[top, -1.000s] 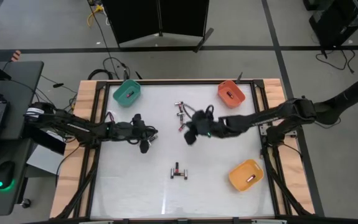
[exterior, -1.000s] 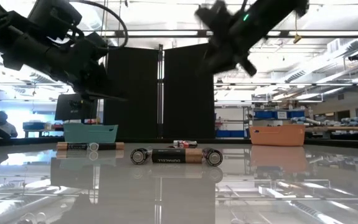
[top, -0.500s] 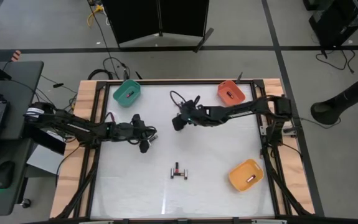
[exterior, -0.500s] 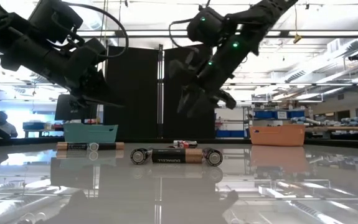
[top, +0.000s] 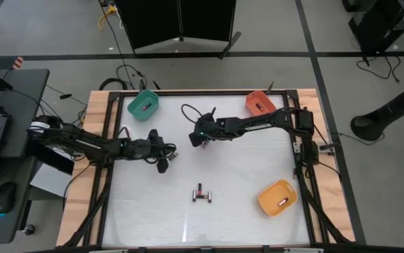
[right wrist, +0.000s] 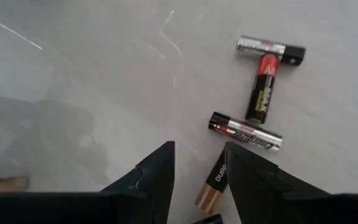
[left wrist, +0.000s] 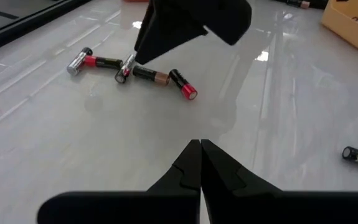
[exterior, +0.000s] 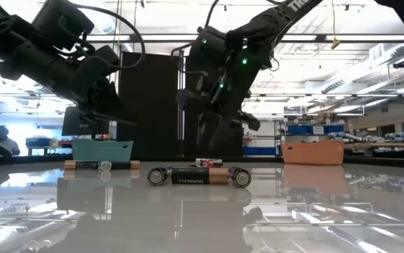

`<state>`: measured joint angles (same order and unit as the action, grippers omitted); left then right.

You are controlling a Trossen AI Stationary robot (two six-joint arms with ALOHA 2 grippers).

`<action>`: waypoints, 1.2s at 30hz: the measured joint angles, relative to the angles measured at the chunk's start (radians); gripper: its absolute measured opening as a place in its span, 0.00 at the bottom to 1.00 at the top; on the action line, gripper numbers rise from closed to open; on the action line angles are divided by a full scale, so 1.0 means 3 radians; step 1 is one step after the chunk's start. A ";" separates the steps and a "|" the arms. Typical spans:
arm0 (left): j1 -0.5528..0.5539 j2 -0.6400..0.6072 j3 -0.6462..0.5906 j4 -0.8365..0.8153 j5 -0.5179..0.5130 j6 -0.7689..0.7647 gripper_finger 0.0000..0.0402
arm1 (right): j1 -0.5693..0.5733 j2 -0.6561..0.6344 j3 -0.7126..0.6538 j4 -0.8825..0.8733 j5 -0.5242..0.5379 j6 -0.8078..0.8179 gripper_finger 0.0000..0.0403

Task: Sort batteries
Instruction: Put the black battery into the orange bin

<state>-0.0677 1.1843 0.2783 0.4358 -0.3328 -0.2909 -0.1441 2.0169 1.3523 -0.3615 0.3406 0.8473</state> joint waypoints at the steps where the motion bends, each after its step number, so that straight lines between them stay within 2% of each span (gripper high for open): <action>1: 0.0000 0.0000 -0.0001 -0.0007 0.0000 -0.0001 0.02 | -0.0003 0.0030 0.0008 -0.0017 0.0000 0.0017 0.37; 8: 0.0000 0.0000 0.0000 -0.0022 0.0000 -0.0004 0.02 | -0.0006 0.0039 0.0011 -0.0271 0.0017 0.0162 0.37; 19: 0.0000 0.0000 0.0000 -0.0023 0.0000 -0.0005 0.02 | -0.0033 0.0037 0.0011 -0.0271 0.0032 0.0112 0.37; 24: 0.0000 0.0000 0.0000 -0.0028 0.0000 0.0013 0.02 | 0.0065 -0.0021 0.0092 -0.0270 -0.0026 -0.0433 0.37; 30: 0.0000 0.0000 0.0000 -0.0013 -0.0027 0.0184 0.02 | 0.0296 -0.0041 0.0297 0.0022 -0.0427 -0.1745 0.37; 33: 0.0002 0.0000 0.0000 -0.0055 0.0030 0.0171 0.02 | 0.0328 -0.0041 0.0297 0.0180 -0.0675 -0.1980 0.37; 36: 0.0004 0.0000 0.0000 -0.0267 0.0236 0.0050 0.03 | 0.0335 -0.0079 0.0293 0.0055 -0.0675 -0.2045 0.37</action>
<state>-0.0666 1.1843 0.2783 0.3556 -0.2621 -0.2759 -0.0437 1.9932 1.4402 -0.3450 0.1380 0.2337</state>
